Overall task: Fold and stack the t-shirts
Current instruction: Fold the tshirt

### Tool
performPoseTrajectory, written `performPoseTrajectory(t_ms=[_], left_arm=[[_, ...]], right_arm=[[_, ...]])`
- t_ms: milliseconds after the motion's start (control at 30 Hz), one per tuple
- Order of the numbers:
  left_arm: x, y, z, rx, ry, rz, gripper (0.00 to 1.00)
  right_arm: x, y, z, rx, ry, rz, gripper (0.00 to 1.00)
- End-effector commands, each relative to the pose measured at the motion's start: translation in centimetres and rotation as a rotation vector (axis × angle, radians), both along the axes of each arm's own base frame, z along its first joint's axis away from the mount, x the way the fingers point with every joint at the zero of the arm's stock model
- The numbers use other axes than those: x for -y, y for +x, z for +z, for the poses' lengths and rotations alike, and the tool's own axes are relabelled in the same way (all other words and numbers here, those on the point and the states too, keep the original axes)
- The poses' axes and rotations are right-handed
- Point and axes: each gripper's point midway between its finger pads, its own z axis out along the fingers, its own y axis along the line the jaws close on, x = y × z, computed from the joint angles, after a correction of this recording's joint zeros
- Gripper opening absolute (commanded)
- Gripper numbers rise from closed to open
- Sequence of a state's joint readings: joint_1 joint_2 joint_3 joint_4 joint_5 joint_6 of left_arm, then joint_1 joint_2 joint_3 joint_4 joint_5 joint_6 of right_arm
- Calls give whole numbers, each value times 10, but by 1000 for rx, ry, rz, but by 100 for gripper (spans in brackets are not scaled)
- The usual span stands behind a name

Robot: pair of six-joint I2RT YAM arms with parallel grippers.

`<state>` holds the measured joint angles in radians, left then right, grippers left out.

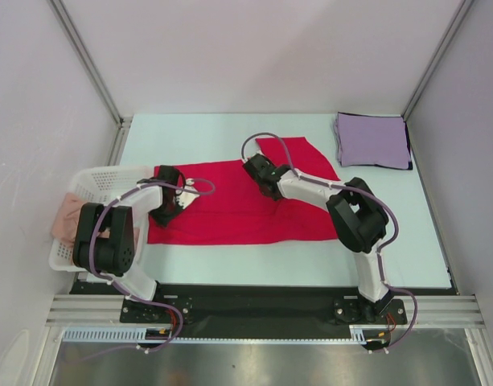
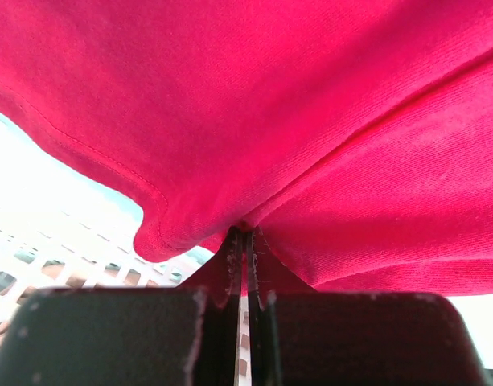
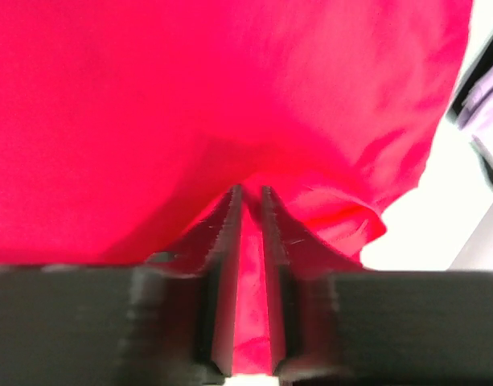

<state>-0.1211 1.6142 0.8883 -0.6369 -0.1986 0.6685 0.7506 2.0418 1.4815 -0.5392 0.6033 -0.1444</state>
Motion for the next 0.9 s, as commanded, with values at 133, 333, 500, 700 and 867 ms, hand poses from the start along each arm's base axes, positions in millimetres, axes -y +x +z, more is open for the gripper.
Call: performPoseTrajectory(t_ms=[133,333,500,700,867], left_arm=[[-1,-3,5,26,-18,39,9],[22,15,37,92,-136,30,40],[94,41,97,220,-392,-149,50],[217,71,168,408,-658,-392,63],[328,80,143,306,-751,-449,61]], right_arm=[[-29,34,16,74,71,15,50],[-25,36,90,89,407,-91,54],[74,23,114,29,714,-426,50],[157,-72,44,-153,830,-764,45],[184,-127,3,-218,901,-941,44]])
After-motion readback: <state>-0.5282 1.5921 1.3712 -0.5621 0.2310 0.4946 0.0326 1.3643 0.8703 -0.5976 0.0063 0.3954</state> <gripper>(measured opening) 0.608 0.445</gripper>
